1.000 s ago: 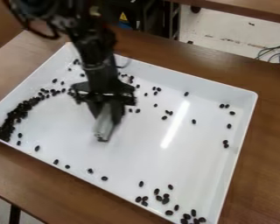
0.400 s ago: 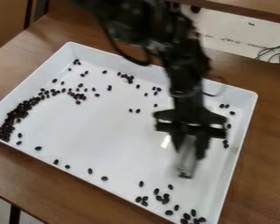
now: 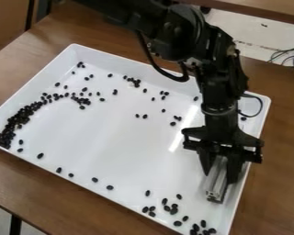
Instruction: Sweep into pile
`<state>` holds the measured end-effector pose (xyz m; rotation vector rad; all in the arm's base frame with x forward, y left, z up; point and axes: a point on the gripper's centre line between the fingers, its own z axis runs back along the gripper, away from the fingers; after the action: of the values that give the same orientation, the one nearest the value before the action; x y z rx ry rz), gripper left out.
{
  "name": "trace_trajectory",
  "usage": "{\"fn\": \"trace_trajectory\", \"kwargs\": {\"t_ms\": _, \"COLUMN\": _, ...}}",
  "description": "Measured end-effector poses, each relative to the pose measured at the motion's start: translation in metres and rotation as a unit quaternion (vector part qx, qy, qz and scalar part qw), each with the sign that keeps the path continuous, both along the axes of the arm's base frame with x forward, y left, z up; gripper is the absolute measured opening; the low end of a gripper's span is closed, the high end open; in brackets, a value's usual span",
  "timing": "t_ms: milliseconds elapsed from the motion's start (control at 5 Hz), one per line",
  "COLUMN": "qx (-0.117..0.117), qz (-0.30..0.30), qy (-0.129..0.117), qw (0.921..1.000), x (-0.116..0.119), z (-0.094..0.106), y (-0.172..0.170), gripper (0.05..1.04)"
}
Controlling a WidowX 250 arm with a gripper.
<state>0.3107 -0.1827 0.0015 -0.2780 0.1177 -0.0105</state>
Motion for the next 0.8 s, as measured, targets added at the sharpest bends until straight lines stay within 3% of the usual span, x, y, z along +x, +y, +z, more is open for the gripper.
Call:
{"fn": "trace_trajectory", "kwargs": {"t_ms": 200, "qx": -0.002, "qz": 0.039, "qy": -0.007, "qw": 0.9992, "x": 0.008, "z": -0.004, "y": 0.033, "gripper": 0.361}}
{"fn": "trace_trajectory", "kwargs": {"t_ms": 400, "qx": 0.007, "qz": 0.1, "qy": -0.01, "qw": 0.9949, "x": 0.016, "z": -0.005, "y": 0.086, "gripper": 0.361}}
{"fn": "trace_trajectory", "kwargs": {"t_ms": 800, "qx": 0.017, "qz": 0.165, "qy": -0.013, "qw": 0.9861, "x": 0.023, "z": -0.006, "y": 0.184, "gripper": 0.361}}
